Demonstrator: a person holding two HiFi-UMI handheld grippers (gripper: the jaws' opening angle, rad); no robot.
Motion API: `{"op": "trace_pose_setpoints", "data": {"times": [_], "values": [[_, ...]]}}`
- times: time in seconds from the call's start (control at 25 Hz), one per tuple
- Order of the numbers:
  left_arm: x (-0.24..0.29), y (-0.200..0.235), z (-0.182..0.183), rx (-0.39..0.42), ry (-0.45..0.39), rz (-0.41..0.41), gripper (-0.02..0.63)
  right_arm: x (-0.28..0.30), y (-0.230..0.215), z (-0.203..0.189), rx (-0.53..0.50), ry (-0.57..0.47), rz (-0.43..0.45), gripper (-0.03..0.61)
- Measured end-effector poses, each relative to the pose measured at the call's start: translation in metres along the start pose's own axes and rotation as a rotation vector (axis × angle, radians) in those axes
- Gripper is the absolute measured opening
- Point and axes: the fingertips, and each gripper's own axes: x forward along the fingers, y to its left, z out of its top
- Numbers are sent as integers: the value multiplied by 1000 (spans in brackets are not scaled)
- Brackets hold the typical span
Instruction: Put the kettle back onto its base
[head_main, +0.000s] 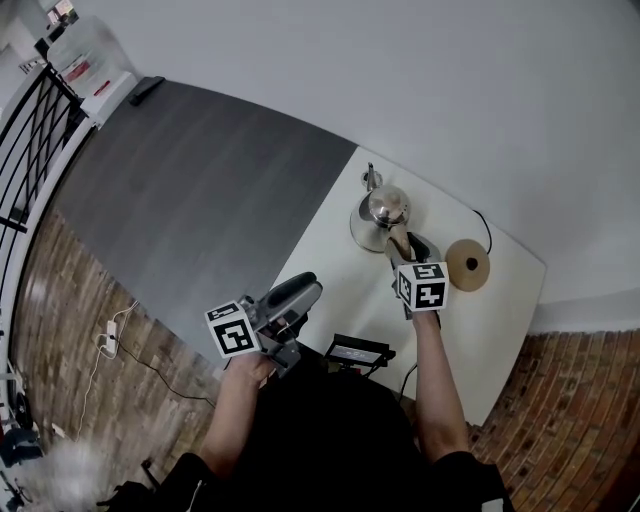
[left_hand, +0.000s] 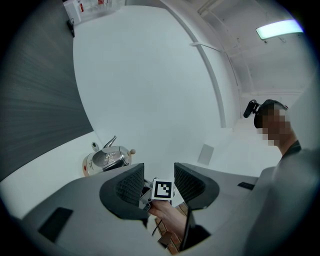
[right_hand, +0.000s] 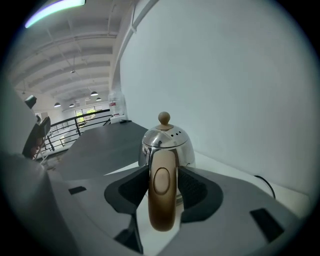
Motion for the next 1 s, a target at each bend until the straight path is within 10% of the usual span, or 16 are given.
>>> {"op": "trace_pose_setpoints", "data": {"times": [1.0], "values": [[3, -1, 5, 3, -9, -6, 187, -4, -10, 32, -30, -156, -26, 160]]}}
